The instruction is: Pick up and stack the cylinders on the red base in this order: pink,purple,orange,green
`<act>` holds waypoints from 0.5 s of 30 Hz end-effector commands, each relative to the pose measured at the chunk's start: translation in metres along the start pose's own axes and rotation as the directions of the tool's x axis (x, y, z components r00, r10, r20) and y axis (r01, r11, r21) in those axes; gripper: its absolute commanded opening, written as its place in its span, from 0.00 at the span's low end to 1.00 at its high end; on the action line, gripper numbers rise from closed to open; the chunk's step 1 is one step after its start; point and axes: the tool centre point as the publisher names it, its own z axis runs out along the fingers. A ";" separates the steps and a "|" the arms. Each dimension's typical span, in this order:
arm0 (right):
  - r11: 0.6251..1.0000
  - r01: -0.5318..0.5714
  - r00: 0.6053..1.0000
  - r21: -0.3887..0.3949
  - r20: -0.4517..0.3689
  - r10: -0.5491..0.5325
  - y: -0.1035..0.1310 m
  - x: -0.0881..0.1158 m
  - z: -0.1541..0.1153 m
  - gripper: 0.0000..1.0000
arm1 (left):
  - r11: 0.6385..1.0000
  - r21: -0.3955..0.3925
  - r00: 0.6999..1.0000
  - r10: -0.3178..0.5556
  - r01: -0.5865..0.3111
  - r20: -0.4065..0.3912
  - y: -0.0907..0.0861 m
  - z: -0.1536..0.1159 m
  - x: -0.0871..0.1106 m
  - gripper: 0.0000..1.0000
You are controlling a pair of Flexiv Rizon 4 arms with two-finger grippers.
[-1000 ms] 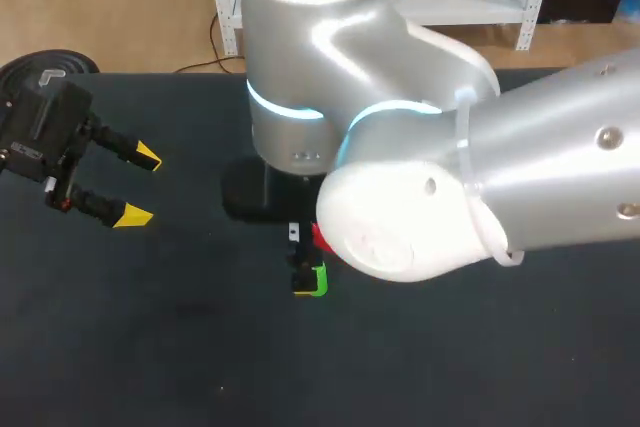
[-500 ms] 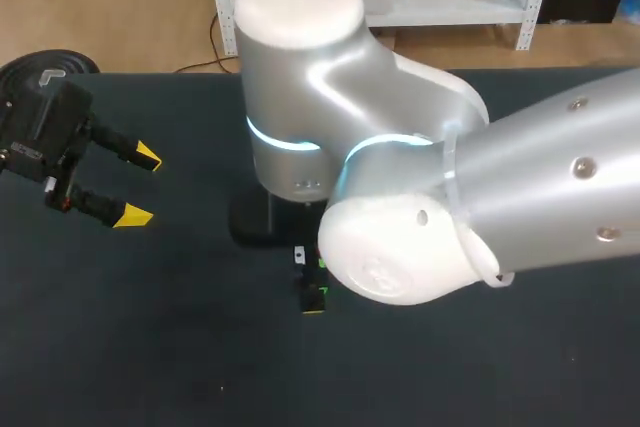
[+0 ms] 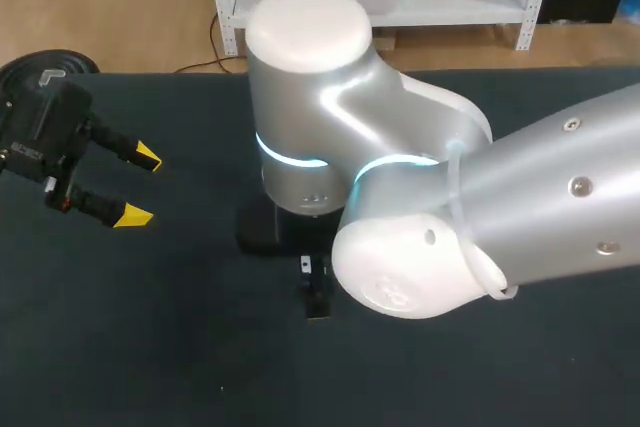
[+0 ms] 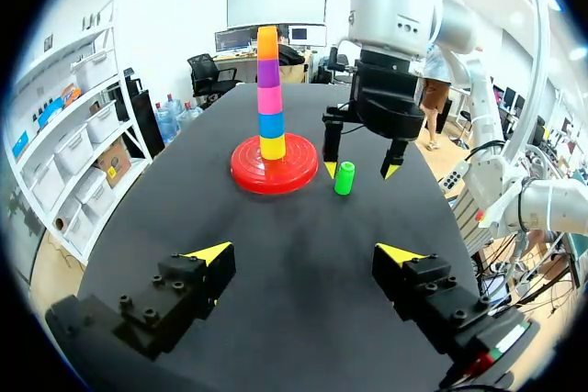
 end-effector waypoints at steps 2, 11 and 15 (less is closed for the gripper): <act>1.000 0.001 1.000 0.006 0.012 -0.001 0.000 0.003 0.006 1.00 | 1.000 0.000 1.000 0.003 -0.003 0.002 0.000 0.000 0.001 1.00; 1.000 -0.008 1.000 0.010 0.024 0.008 -0.004 0.003 0.010 1.00 | 1.000 0.000 1.000 0.003 -0.003 0.002 0.000 0.000 0.001 1.00; 1.000 -0.016 0.999 0.011 0.029 0.015 -0.006 0.004 0.009 1.00 | 1.000 0.000 1.000 0.003 -0.003 0.002 0.000 0.000 0.001 1.00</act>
